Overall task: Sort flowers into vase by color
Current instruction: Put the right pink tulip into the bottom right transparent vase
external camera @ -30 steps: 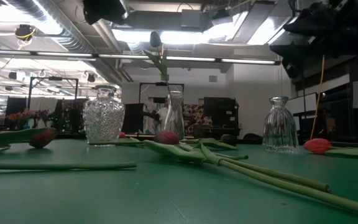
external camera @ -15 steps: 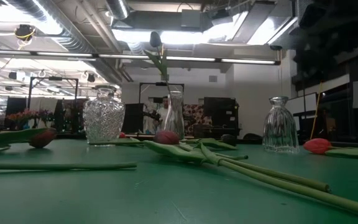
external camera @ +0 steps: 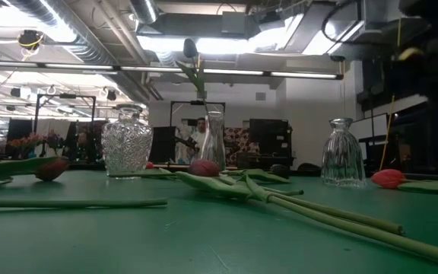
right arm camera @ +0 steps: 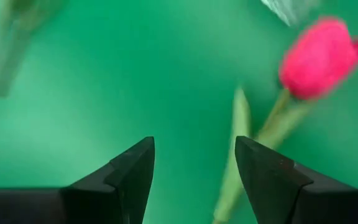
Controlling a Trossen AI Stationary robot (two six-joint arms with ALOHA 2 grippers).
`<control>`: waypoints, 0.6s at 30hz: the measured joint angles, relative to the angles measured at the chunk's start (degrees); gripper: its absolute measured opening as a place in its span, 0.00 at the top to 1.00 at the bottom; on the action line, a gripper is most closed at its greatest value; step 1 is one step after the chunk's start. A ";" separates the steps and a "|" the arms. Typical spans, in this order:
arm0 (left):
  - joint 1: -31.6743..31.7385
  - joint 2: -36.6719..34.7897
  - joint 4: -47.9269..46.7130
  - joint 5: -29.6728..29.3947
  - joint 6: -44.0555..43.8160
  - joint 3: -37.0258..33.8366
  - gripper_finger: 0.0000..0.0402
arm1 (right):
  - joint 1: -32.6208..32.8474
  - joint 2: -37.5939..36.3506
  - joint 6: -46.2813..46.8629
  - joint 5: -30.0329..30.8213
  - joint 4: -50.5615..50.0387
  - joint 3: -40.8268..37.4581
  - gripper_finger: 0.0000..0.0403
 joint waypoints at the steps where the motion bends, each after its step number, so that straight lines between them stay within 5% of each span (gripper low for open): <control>1: 0.01 0.00 -0.05 0.01 0.00 0.00 0.67 | 0.41 1.35 0.55 -0.41 0.34 0.00 0.44; 18: 0.02 0.01 3.21 -3.82 2.56 0.00 0.67 | 1.25 8.16 2.02 4.30 -0.95 1.43 0.44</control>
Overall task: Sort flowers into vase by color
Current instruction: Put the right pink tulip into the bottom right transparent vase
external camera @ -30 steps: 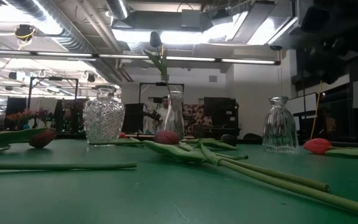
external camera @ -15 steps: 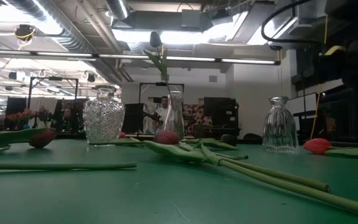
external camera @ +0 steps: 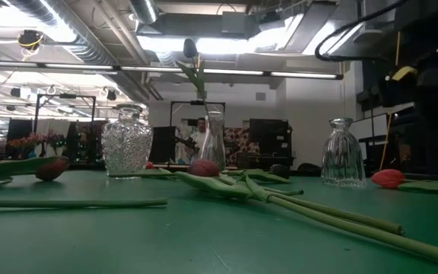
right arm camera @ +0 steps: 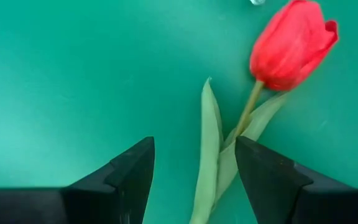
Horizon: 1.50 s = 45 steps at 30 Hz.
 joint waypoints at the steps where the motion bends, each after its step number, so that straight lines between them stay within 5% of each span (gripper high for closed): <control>1: 0.01 0.01 0.28 0.40 0.41 0.00 0.67 | 0.00 0.02 -0.26 0.01 -0.29 0.45 0.44; 13: 4.59 -9.17 -2.49 5.82 1.90 -0.68 0.67 | 0.00 0.04 -0.72 1.58 -6.37 3.08 0.44; 24: 5.06 -22.86 21.35 8.53 3.34 -24.83 0.67 | 0.00 0.04 1.10 4.21 -9.16 3.08 0.44; 30: 5.06 -23.77 25.26 8.51 3.80 -30.15 0.67 | 0.00 0.04 3.73 7.55 -9.16 3.08 0.44; 45: 5.06 -23.14 25.45 8.48 -1.95 -30.45 0.67 | 0.00 0.04 4.58 7.96 -8.96 3.08 0.44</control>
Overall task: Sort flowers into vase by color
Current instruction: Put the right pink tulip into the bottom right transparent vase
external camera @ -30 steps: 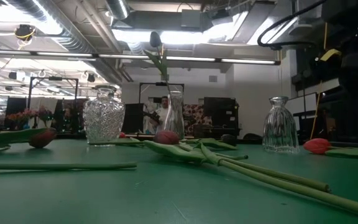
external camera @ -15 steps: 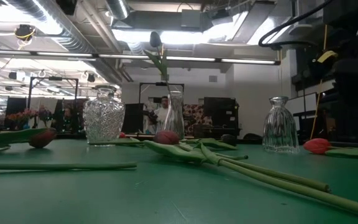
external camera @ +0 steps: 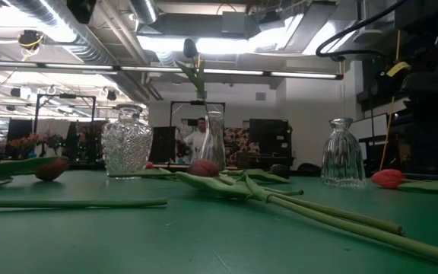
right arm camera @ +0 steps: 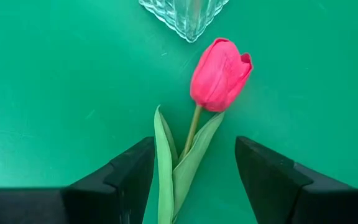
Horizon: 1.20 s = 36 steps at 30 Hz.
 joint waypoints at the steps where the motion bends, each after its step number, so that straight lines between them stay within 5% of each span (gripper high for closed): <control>1: 0.00 0.00 0.02 0.00 -0.71 0.00 0.67 | 0.00 0.00 0.38 0.01 -0.02 0.00 0.44; 36: 0.00 -0.02 -0.36 -1.09 -2.21 0.02 0.67 | 0.00 2.81 6.87 -3.66 2.02 -0.04 0.44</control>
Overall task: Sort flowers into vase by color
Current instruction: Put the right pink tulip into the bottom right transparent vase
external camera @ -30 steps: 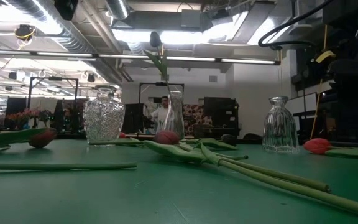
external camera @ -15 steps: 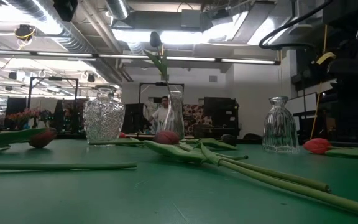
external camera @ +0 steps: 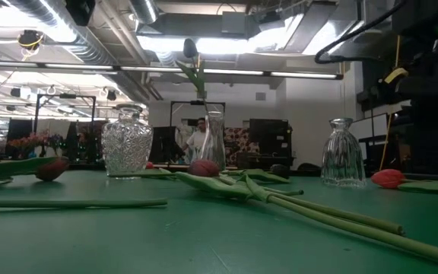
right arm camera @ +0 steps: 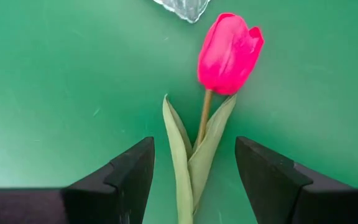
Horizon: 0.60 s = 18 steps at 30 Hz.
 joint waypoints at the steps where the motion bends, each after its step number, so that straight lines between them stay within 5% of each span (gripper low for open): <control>1: 0.00 0.00 0.01 0.00 0.00 0.00 0.67 | 0.00 0.89 0.00 -0.38 0.10 0.00 0.44; 18: 0.00 0.00 -0.04 0.00 0.02 0.02 0.67 | 0.04 6.93 1.49 -6.15 0.01 -0.04 0.48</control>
